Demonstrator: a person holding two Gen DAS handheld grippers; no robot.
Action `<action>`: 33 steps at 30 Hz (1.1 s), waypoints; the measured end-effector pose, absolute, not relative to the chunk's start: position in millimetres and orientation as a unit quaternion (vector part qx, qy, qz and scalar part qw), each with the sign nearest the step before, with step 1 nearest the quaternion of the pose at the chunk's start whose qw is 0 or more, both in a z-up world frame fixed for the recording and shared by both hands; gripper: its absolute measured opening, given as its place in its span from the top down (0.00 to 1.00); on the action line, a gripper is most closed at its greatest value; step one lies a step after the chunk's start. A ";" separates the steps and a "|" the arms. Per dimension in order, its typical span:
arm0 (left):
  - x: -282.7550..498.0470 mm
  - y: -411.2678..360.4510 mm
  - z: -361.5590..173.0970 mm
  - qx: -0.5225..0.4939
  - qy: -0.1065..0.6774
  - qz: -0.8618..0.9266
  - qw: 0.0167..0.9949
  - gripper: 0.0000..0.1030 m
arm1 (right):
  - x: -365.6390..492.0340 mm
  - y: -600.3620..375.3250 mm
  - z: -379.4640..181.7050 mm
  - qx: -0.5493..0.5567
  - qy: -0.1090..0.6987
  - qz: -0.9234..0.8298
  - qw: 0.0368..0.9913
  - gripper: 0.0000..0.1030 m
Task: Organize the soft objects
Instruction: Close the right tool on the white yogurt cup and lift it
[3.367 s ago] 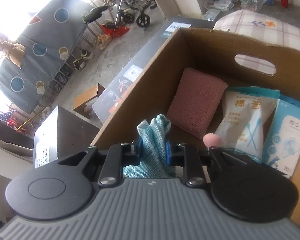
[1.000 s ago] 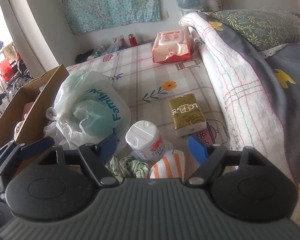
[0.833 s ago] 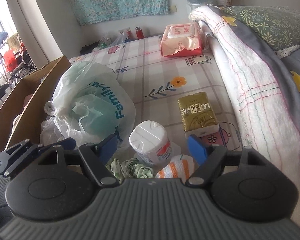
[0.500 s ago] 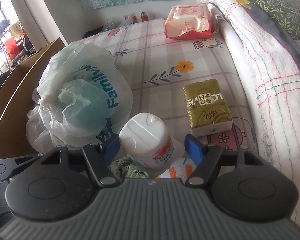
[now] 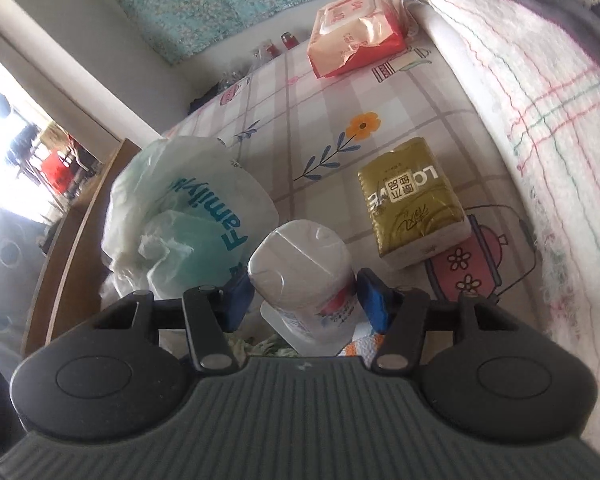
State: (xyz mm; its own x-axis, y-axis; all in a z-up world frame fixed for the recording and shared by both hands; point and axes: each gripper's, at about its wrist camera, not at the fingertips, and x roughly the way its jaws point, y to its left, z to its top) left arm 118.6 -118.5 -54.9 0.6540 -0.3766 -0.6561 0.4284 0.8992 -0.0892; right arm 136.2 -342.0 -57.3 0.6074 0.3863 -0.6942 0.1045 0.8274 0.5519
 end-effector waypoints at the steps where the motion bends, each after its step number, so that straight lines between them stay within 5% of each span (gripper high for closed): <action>1: 117.4 -118.0 -53.6 0.034 0.350 -0.223 0.909 0.68 | 137.1 -345.8 -58.7 0.304 0.435 0.092 0.843 0.46; 10: 113.7 -126.5 -48.2 0.041 0.341 -0.232 0.910 0.65 | 141.7 -353.3 -81.7 0.416 0.450 0.131 0.779 0.45; 22: 127.3 -143.1 -50.3 0.050 0.332 -0.240 0.911 0.65 | 134.9 -353.8 -37.6 0.234 0.434 0.024 0.870 0.39; 27: 131.5 -143.5 -57.3 0.051 0.341 -0.239 0.908 0.65 | 134.3 -331.9 -22.5 0.157 0.427 0.049 0.889 0.21; 33: 131.7 -140.7 -63.0 0.057 0.351 -0.225 0.907 0.65 | 148.6 -294.8 -32.8 0.063 0.450 0.067 0.888 0.19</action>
